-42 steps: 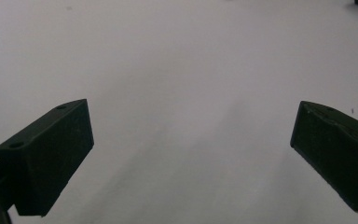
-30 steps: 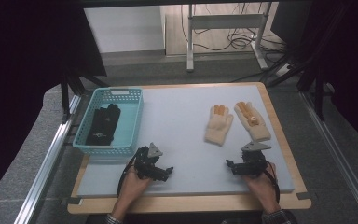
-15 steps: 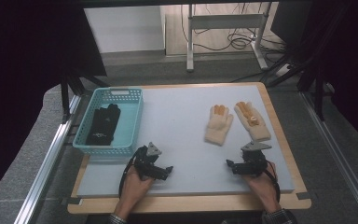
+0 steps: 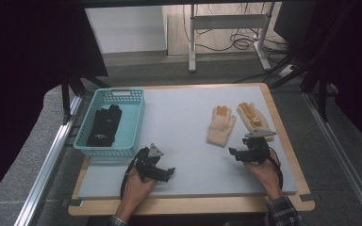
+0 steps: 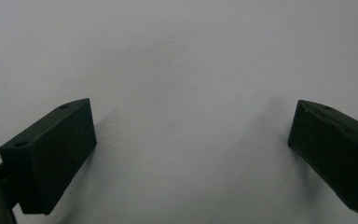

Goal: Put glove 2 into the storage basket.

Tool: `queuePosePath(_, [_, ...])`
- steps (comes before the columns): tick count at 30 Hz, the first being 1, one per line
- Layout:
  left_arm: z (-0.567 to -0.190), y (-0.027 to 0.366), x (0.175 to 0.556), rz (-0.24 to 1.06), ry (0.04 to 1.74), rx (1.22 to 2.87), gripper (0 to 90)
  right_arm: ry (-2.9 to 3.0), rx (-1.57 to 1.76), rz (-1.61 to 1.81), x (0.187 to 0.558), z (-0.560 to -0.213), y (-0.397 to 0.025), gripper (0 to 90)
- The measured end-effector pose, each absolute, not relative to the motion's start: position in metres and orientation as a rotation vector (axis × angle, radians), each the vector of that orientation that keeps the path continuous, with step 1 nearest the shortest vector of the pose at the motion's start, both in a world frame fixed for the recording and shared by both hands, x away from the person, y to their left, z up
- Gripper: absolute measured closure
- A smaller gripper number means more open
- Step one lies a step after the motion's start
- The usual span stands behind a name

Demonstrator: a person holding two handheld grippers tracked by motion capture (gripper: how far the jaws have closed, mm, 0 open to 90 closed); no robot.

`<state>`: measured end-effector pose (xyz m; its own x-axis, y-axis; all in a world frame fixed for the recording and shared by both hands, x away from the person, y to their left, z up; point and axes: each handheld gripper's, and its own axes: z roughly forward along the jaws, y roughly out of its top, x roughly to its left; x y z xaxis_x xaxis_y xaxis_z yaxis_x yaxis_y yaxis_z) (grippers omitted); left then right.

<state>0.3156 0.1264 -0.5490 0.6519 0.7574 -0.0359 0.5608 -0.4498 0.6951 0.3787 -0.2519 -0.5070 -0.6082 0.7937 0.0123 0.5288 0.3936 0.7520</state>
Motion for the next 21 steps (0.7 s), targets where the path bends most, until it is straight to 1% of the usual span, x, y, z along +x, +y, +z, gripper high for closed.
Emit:
queuePosePath(6, [-0.549, 0.126, 0.316, 0.367, 1.018, 2.176, 0.9, 2.294, 1.123, 1.077, 0.401, -0.493, -0.247, 37.3])
queuePosePath(11, [-0.549, 0.126, 0.316, 0.367, 1.018, 2.176, 1.0, 2.294, 1.105, 1.071, 0.423, -0.484, -0.235, 46.8])
queuePosePath(12, [-0.549, 0.126, 0.316, 0.367, 1.018, 2.176, 1.0, 2.298, 1.097, 1.062, 0.426, -0.484, -0.233, 47.2])
queuePosePath(15, [-0.549, 0.126, 0.315, 0.367, 1.018, 2.176, 1.0, 2.31, 1.096, 1.039, 0.44, -0.487, -0.225, 46.1])
queuePosePath(16, [-0.549, 0.126, 0.315, 0.367, 1.018, 2.175, 1.0, 2.314, 1.101, 1.042, 0.446, -0.489, -0.222, 43.5])
queuePosePath(18, [-0.549, 0.126, 0.315, 0.368, 1.017, 2.176, 1.0, 2.304, 1.117, 1.05, 0.455, -0.493, -0.218, 33.7])
queuePosePath(19, [-0.549, 0.126, 0.315, 0.368, 1.017, 2.176, 1.0, 2.3, 1.122, 1.052, 0.459, -0.495, -0.215, 31.1])
queuePosePath(21, [-0.549, 0.126, 0.315, 0.369, 1.018, 2.173, 1.0, 2.302, 1.124, 1.048, 0.467, -0.499, -0.21, 29.1])
